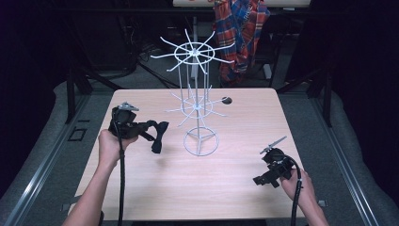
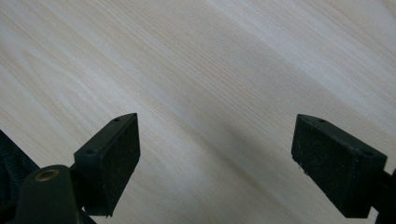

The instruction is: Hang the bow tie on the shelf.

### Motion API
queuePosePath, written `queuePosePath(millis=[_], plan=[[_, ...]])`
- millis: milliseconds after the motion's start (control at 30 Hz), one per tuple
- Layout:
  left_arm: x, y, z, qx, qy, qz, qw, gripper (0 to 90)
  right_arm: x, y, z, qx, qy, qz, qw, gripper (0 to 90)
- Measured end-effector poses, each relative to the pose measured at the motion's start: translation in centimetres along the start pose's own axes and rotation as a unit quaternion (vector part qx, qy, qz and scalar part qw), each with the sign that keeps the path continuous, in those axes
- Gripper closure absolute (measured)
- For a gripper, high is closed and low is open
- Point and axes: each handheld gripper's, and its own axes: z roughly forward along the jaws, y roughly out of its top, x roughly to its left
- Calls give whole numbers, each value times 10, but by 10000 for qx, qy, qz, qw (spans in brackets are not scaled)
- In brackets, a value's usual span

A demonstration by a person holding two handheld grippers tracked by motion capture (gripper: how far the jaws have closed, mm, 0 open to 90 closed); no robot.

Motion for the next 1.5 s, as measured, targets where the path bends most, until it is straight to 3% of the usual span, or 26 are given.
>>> queuePosePath(millis=[567,933,1500], plan=[[-1,22,-3,-221,-63,4,9997,869,-1,0,1,-5,44,28,10000,153],[-3,35,-5,-215,-135,36,9997,869,-1,-1,1,-4,51,27,10000,153],[-13,52,-12,-390,-126,199,9990,869,-2,-1,2,43,19,32,10000,153]])
